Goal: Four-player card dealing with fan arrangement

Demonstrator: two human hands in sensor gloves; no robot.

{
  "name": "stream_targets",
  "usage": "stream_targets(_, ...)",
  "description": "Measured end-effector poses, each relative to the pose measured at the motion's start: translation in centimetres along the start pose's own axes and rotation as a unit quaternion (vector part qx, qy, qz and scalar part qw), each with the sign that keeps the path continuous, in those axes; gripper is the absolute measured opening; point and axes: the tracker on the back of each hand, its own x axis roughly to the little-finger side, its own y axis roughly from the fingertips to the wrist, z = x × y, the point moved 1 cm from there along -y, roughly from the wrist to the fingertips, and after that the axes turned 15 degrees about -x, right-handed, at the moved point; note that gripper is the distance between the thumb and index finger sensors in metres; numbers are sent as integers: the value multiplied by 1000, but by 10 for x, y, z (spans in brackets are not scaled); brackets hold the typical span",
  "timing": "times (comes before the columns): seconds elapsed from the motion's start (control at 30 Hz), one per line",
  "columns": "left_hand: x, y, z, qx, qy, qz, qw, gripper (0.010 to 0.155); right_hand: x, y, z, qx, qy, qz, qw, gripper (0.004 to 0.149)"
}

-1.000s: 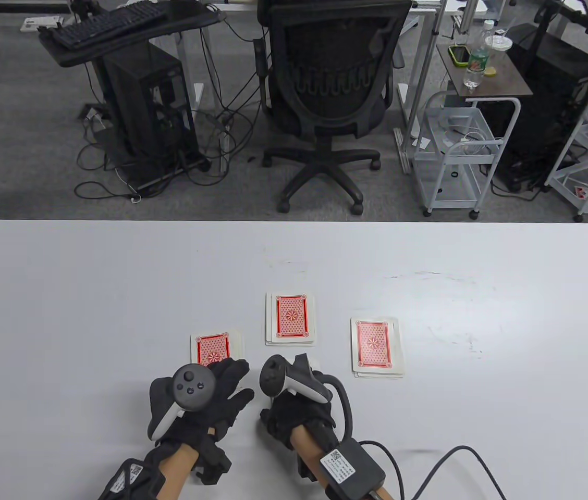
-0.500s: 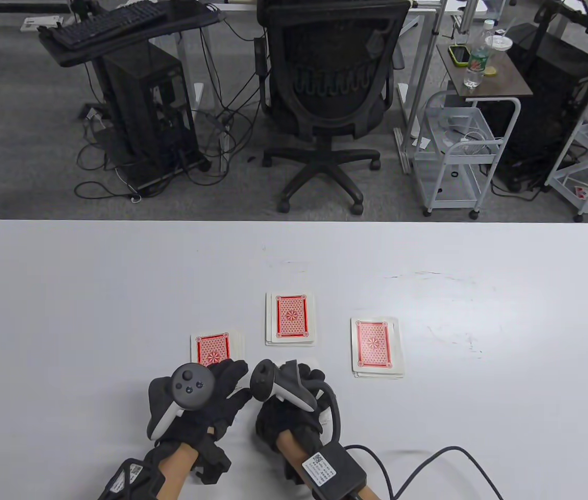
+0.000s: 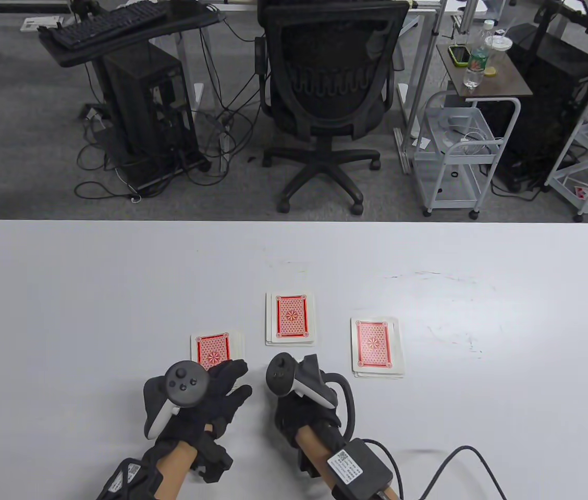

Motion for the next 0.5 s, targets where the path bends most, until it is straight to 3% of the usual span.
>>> stream_targets(0.17,3,-1,4,-2,67,17,998,60,1,17,-19,47,-7,-39,998,71)
stream_targets(0.3,6,-1,5,2,172,47,984,63,-13,33,-33,132,29,-99,986,70)
stream_targets(0.4,7,1,2,27,302,68,950,71,-28,45,-38,203,58,-158,965,70)
stream_targets(0.5,5,2,-6,66,421,68,902,82,-47,54,-35,249,85,-201,943,70)
